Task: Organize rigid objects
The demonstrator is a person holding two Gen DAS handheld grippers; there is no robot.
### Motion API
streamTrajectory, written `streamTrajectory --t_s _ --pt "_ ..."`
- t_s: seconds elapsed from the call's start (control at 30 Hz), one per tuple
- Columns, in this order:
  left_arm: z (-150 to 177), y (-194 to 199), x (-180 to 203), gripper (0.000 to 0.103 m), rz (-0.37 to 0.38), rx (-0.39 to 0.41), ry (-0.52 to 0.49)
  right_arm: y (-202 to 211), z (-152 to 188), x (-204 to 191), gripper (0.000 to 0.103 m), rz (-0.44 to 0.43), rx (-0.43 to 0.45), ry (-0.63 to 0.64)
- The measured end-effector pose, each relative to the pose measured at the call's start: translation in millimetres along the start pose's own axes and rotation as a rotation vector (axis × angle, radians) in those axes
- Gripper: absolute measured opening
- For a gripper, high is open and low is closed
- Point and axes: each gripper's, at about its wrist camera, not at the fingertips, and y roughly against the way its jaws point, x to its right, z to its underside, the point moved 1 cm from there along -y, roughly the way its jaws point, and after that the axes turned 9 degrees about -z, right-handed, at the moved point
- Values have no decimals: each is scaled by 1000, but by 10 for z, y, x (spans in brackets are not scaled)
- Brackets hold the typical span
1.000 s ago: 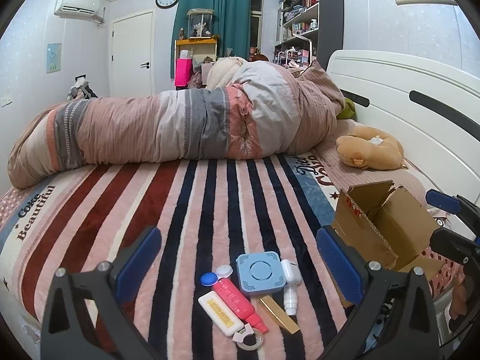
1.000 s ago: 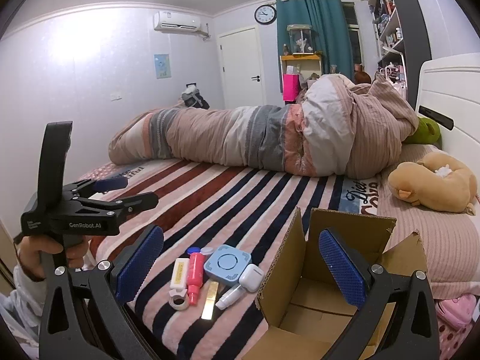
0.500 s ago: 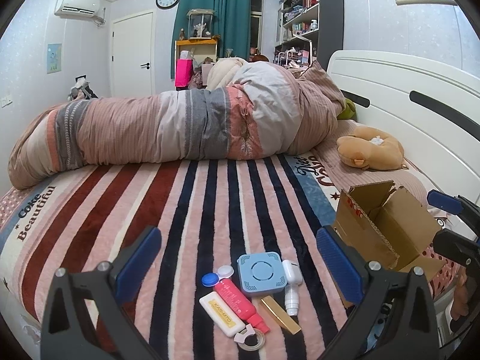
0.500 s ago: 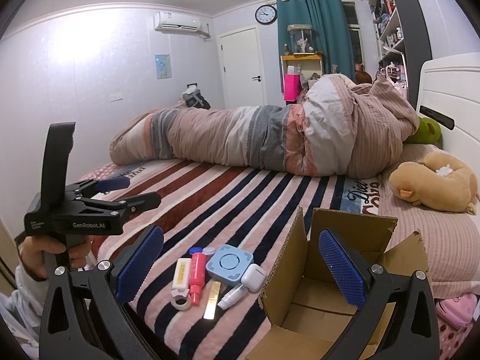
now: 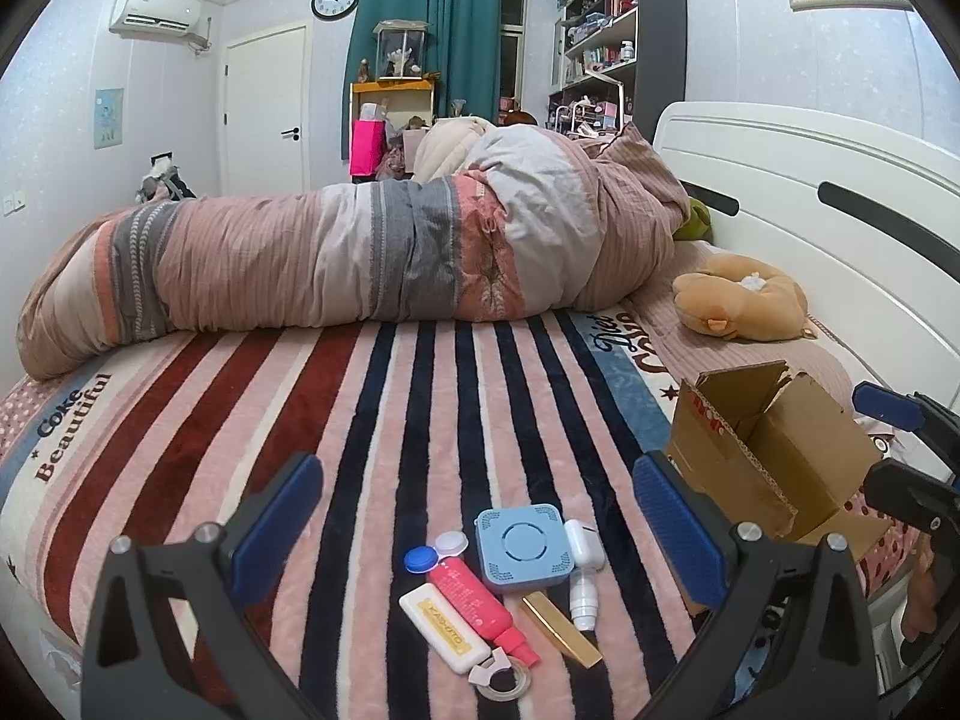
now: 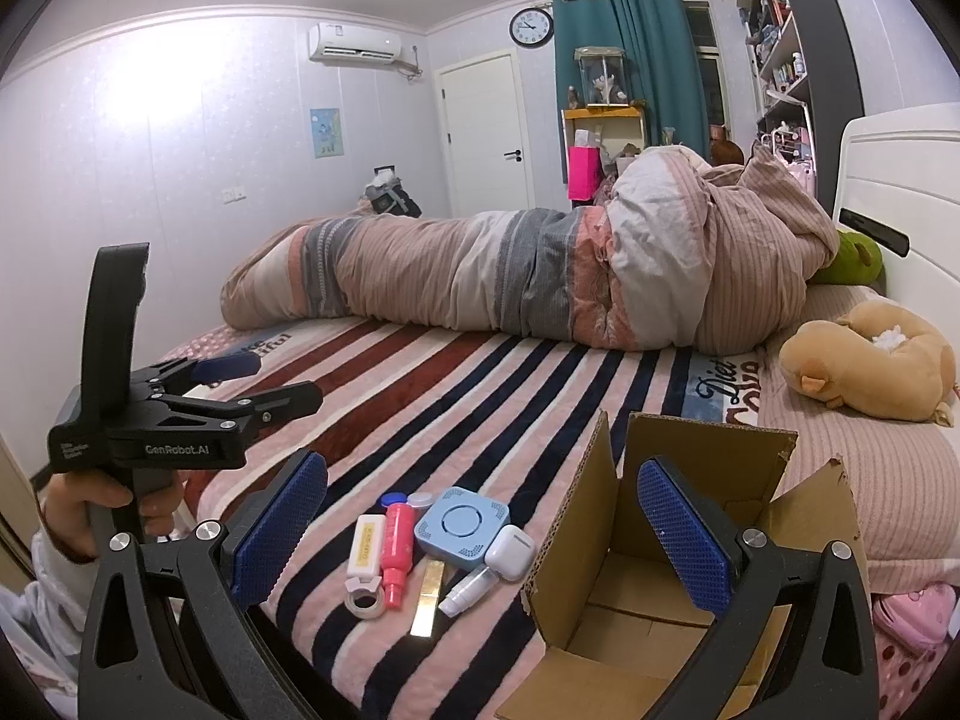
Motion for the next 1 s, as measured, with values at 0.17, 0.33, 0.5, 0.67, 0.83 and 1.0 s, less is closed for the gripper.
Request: streamTrajectory --t_s 0.17,0.33,0.5,0.67,0.83,1.0 --pt "-4 3 15 103 -1 1 -1 8 17 -21 103 1 1 -2" --pt "-4 3 8 103 0 0 0 5 12 -16 103 1 0 -2" --pt "-3 4 12 103 1 1 -1 10 30 -30 103 -5 -3 -7" --pt "-10 4 -15 103 -3 4 3 19 60 -40 97 -5 -2 -9" --pt "23 -65 -175 103 -5 11 0 -52 84 -237 66 -15 5 46" --pt "143 -248 -403 103 -26 -7 -18 -393 149 -588 26 -105 -75 118"
